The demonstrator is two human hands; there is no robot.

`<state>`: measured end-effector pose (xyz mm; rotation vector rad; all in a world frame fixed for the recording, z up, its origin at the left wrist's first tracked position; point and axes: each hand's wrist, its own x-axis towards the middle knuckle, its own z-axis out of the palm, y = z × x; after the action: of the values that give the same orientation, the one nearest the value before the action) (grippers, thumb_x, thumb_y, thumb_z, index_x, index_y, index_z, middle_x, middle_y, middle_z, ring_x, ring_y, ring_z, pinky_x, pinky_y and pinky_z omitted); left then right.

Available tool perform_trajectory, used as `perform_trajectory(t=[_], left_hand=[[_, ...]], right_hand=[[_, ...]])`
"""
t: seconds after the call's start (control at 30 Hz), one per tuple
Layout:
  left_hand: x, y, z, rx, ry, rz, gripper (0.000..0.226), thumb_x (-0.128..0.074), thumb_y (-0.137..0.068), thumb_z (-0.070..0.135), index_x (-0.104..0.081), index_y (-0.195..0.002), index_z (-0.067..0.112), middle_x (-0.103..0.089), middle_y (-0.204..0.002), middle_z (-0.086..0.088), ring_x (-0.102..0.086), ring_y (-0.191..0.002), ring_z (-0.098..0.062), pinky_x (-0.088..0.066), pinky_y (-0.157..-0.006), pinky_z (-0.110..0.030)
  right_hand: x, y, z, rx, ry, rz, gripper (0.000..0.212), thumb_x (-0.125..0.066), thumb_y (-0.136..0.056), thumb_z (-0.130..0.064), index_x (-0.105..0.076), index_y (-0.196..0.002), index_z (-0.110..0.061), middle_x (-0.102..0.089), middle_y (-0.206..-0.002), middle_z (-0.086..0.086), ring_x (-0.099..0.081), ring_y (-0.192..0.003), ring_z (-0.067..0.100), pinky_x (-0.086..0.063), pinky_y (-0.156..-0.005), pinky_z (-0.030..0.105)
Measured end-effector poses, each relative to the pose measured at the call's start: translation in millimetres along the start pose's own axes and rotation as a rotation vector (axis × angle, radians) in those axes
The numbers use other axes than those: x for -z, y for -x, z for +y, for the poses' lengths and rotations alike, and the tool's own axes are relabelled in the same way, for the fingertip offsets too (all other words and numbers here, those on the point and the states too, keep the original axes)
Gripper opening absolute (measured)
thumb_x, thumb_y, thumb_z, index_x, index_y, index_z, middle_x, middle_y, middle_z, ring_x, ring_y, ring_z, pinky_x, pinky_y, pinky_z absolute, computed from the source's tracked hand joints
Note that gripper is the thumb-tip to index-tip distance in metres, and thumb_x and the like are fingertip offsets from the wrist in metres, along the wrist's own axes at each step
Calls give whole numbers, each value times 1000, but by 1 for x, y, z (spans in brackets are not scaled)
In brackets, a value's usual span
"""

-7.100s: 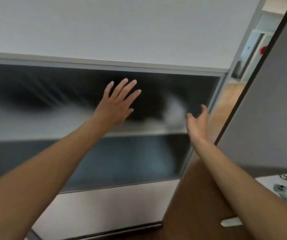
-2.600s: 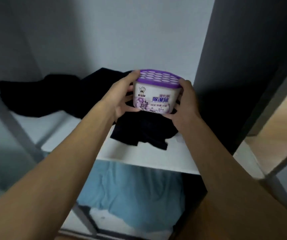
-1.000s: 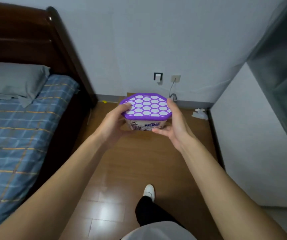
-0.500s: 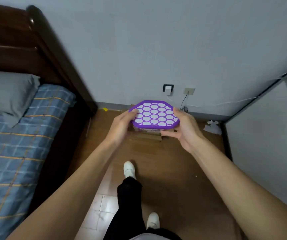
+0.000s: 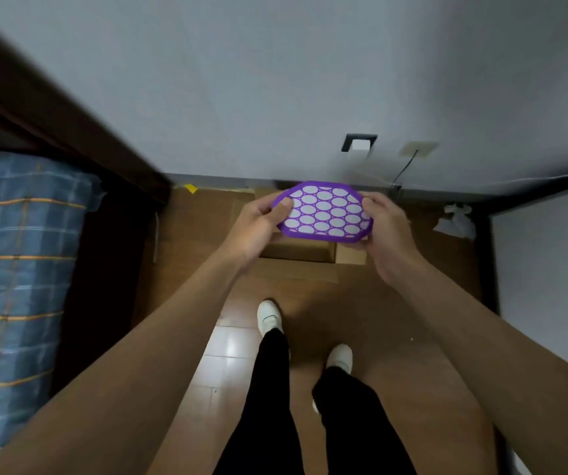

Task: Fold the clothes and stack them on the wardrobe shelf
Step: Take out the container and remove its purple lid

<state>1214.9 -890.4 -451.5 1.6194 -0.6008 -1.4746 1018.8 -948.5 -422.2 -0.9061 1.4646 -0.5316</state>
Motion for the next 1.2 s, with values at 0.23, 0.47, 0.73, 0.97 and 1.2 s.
perform_trajectory(t=[0.23,0.47,0.73,0.97,1.2], left_hand=[[0,-151,-99,71,-56,29,47,-70,-79,40,-67,-121,19,-76,-102,3,-73,-97,-19,-58,-91,-50],[-5,-278,-256,208,-38,109,28,-64,-79,39,-66,-102,23,-75,-92,5,-74,-85,-12,-62,-77,-39],[13,-377,-384,305,-218,147,32,-48,-100,43,-60,-117,18,-70,-102,3,-72,-81,-7,-53,-53,-16],[23,-440,-459,413,-281,136,35,-50,-99,43,-64,-111,14,-74,-98,-6,-74,-80,-17,-58,-59,-24],[27,-468,-501,441,-343,134,32,-51,-96,43,-65,-108,16,-74,-93,-3,-71,-74,-13,-54,-64,-24]], right_hand=[[-14,-165,92,-63,40,-37,19,-41,-106,-29,-55,-116,-20,-65,-115,-1,-67,-100,17,-60,-80,35],[-33,-305,245,-111,88,-114,11,-46,-104,-33,-56,-106,-29,-66,-108,-5,-70,-79,-3,-55,-57,16],[-73,-414,378,-159,254,-204,11,-50,-101,-40,-55,-103,-30,-60,-116,-1,-66,-100,15,-60,-83,37],[-105,-481,449,-250,425,-204,21,-46,-100,-50,-47,-90,-32,-63,-116,8,-66,-100,22,-58,-87,42],[-115,-503,489,-319,405,-152,23,-48,-100,-47,-50,-91,-26,-63,-101,3,-66,-95,23,-56,-92,50]])
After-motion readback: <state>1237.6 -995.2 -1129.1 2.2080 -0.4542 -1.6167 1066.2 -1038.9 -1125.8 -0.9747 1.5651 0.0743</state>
